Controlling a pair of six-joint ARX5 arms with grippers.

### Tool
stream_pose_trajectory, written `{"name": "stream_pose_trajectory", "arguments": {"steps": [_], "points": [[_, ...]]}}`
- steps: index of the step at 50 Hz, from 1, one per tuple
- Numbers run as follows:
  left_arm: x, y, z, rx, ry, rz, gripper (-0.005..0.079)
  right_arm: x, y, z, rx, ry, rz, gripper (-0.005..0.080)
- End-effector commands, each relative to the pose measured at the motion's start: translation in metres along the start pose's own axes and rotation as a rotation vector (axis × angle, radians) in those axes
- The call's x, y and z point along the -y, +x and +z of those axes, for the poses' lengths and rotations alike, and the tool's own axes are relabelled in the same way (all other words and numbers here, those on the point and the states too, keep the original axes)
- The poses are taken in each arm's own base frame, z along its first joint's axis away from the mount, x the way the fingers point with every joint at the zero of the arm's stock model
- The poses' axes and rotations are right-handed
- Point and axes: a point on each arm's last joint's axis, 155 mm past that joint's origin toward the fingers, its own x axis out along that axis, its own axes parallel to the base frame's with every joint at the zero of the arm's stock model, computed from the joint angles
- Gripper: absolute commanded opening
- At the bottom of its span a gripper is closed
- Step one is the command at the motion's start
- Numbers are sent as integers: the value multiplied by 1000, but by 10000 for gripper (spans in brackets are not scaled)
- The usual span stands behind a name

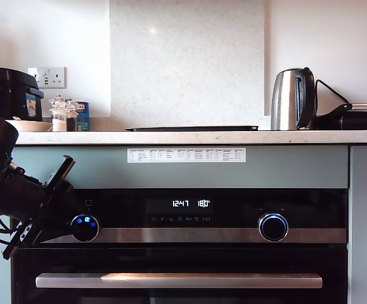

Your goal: Switch the oven into grill with fan mode by turning the left rotary switch to the symbol with a fan and a grill above it

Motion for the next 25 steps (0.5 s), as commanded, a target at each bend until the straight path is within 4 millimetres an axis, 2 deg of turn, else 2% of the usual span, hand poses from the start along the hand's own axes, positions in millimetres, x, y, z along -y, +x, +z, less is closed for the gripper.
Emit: {"name": "stream_pose_trajectory", "arguments": {"steps": [1, 9, 20, 25], "points": [[-47, 0, -13, -21, -70, 108, 268, -2, -1, 2, 6, -1, 6, -12], [-44, -1, -14, -37, -63, 83, 268, -2, -1, 2, 6, -1, 6, -12], [-14, -1, -9, -39, 73, -47, 272, -2, -1, 2, 6, -1, 6, -12], [-9, -2, -3, -23, 84, -70, 272, -2, -1, 2, 6, -1, 6, -12]]}}
